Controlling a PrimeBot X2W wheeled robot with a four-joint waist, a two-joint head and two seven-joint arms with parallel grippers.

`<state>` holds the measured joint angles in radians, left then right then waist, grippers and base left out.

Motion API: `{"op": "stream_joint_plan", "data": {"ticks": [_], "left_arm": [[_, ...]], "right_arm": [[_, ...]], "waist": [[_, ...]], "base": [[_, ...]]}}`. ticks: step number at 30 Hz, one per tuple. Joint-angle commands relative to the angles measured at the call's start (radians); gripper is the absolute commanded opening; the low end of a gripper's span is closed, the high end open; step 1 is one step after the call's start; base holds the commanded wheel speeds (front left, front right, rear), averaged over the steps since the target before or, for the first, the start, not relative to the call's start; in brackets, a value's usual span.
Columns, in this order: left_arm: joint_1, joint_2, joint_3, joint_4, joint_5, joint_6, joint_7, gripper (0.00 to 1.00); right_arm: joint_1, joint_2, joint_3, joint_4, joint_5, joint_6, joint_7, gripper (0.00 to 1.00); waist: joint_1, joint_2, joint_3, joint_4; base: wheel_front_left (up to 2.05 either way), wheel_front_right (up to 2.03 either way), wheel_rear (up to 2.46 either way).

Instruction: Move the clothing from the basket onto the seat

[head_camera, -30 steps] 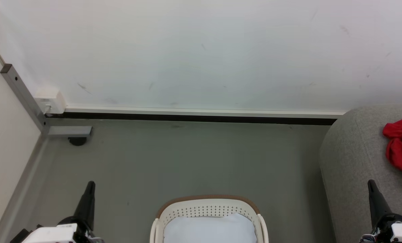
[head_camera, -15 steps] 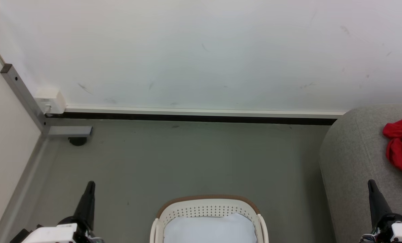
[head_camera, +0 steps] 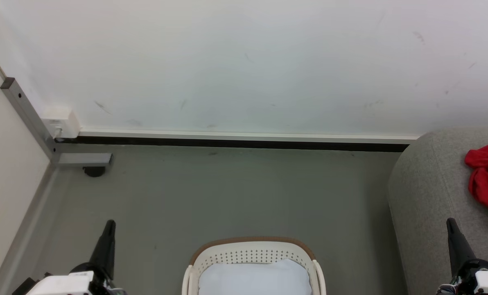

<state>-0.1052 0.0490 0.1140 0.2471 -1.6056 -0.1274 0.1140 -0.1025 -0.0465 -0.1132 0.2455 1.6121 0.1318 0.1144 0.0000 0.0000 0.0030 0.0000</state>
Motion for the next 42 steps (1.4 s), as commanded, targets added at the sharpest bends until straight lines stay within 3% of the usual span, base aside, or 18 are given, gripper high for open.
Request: {"op": "stream_joint_plan", "data": {"ticks": [1, 42], "left_arm": [[-0.010, 0.002, 0.002, -0.002, -0.013, -0.006, 0.004, 0.00], [-0.010, 0.002, 0.002, -0.003, -0.013, -0.006, 0.004, 0.00]], "right_arm": [[-0.012, -0.007, -0.004, -0.004, 0.002, -0.002, 0.003, 0.00], [-0.012, -0.007, -0.004, -0.004, 0.002, -0.002, 0.003, 0.00]], "waist": [[0.0000, 0.0000, 0.000, 0.000], [0.0000, 0.0000, 0.000, 0.000]], "base": [[0.00, 0.00, 0.00], [0.00, 0.00, 0.00]]}}
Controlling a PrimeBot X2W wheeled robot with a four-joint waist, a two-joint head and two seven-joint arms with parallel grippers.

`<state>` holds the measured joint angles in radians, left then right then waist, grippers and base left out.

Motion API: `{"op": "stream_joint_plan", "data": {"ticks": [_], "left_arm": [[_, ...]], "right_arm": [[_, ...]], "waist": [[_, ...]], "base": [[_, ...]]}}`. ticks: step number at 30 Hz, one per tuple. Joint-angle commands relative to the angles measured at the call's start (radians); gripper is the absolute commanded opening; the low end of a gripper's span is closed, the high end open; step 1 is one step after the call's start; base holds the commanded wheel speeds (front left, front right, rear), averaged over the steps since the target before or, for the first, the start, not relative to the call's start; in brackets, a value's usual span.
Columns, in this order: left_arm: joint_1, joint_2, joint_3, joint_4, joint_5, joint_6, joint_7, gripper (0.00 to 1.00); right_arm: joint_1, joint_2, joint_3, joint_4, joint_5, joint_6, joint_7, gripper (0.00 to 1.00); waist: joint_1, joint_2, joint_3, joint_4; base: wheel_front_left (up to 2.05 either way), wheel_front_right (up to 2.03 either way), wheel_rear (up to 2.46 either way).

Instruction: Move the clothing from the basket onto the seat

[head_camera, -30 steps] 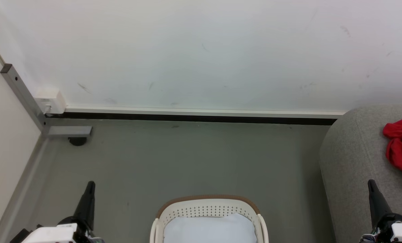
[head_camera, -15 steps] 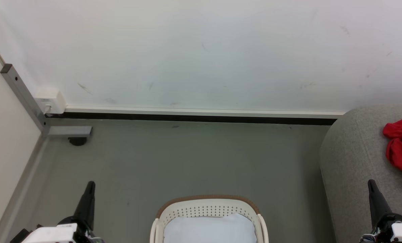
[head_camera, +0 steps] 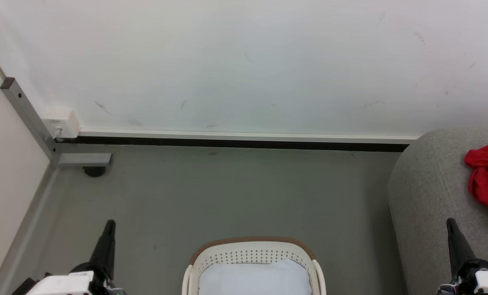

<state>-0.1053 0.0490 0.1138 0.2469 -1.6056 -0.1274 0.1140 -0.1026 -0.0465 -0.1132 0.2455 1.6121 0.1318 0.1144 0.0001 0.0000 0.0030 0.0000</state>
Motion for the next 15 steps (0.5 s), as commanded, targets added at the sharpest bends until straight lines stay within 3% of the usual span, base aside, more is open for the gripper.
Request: {"op": "stream_joint_plan", "data": {"ticks": [1, 15], "left_arm": [[-0.009, 0.002, 0.002, -0.002, -0.013, -0.006, 0.004, 0.00], [-0.009, 0.002, 0.002, -0.002, -0.013, -0.006, 0.004, 0.00]], "right_arm": [[-0.012, -0.007, -0.004, -0.004, 0.002, -0.002, 0.003, 0.00], [-0.012, -0.007, -0.004, -0.004, 0.002, -0.002, 0.003, 0.00]], "waist": [[-0.0001, 0.0000, 0.000, 0.000], [-0.0001, 0.0000, 0.000, 0.000]], "base": [[0.00, 0.00, 0.00], [0.00, 0.00, 0.00]]}}
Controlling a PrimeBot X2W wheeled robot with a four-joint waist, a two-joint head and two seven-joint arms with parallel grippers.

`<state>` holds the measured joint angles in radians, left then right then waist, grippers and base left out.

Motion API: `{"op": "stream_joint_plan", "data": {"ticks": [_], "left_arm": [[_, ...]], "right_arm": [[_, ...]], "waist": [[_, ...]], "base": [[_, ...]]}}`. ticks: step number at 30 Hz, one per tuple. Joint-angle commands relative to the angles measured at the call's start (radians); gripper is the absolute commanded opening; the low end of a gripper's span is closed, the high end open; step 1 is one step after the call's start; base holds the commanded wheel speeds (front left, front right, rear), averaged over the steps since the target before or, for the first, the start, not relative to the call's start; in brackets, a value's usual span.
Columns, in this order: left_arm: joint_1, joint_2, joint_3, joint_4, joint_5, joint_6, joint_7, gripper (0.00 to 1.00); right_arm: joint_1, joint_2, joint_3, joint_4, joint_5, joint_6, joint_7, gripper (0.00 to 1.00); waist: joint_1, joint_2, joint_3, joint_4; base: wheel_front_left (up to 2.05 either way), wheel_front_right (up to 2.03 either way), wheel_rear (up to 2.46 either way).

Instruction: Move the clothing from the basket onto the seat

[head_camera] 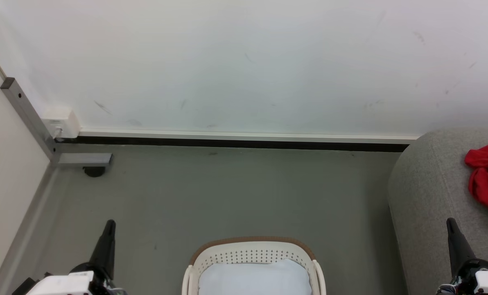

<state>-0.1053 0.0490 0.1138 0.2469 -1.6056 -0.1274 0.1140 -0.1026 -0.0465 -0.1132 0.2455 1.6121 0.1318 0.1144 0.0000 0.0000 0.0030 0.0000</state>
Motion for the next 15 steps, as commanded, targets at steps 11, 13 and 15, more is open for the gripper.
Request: {"op": "stream_joint_plan", "data": {"ticks": [11, 13, 15], "left_arm": [[-0.009, 0.002, 0.002, -0.002, -0.013, -0.006, 0.004, 0.00], [-0.009, 0.002, 0.002, -0.002, -0.013, -0.006, 0.004, 0.00], [-0.009, 0.002, 0.002, -0.002, -0.013, -0.006, 0.004, 0.00]], "right_arm": [[-0.012, -0.007, -0.004, -0.004, 0.002, -0.002, 0.003, 0.00], [-0.012, -0.007, -0.004, -0.004, 0.002, -0.002, 0.003, 0.00], [-0.012, -0.007, -0.004, -0.004, 0.002, -0.002, 0.003, 0.00]], "waist": [[0.0000, 0.0000, 0.000, 0.000], [0.0000, 0.0000, 0.000, 0.000], [0.0000, 0.0000, 0.000, 0.000]], "base": [[0.00, 0.00, 0.00], [0.00, 0.00, 0.00], [0.00, 0.00, 0.00]]}}
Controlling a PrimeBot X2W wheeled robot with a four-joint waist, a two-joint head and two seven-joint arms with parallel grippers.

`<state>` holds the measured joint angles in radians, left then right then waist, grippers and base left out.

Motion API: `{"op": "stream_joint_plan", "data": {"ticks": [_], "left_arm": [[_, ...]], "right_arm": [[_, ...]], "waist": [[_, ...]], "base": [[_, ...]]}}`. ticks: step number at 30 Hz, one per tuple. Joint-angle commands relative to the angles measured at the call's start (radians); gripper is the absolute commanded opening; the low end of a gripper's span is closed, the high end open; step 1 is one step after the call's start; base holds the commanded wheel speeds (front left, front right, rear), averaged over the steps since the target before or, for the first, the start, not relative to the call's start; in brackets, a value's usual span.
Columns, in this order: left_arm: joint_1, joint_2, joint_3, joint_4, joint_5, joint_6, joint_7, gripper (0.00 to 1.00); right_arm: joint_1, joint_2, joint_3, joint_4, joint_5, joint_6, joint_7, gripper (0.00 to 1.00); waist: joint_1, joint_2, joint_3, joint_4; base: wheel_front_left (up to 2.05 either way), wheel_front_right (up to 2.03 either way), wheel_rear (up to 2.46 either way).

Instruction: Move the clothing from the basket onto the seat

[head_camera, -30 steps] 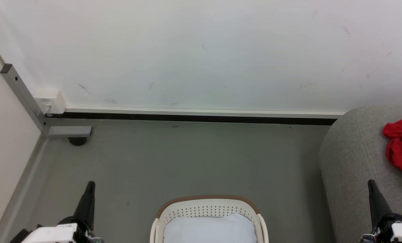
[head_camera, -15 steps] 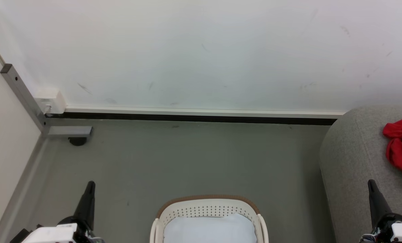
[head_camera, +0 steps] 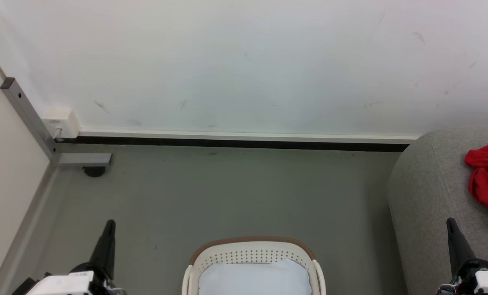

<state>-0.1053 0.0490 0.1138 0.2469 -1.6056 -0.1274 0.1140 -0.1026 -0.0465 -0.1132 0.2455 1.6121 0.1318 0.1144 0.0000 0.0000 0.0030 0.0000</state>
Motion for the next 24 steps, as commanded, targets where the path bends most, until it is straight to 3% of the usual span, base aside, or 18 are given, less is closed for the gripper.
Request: {"op": "stream_joint_plan", "data": {"ticks": [1, 24], "left_arm": [[-0.009, 0.002, 0.002, -0.002, -0.013, -0.006, 0.004, 0.00], [-0.009, 0.002, 0.002, -0.003, -0.013, -0.006, 0.004, 0.00]], "right_arm": [[-0.012, -0.007, -0.004, -0.004, 0.002, -0.002, 0.003, 0.00], [-0.012, -0.007, -0.004, -0.004, 0.002, -0.002, 0.003, 0.00]], "waist": [[0.0000, 0.0000, 0.000, 0.000], [0.0000, 0.0000, 0.000, 0.000]], "base": [[0.00, 0.00, 0.00], [0.00, 0.00, 0.00]]}}
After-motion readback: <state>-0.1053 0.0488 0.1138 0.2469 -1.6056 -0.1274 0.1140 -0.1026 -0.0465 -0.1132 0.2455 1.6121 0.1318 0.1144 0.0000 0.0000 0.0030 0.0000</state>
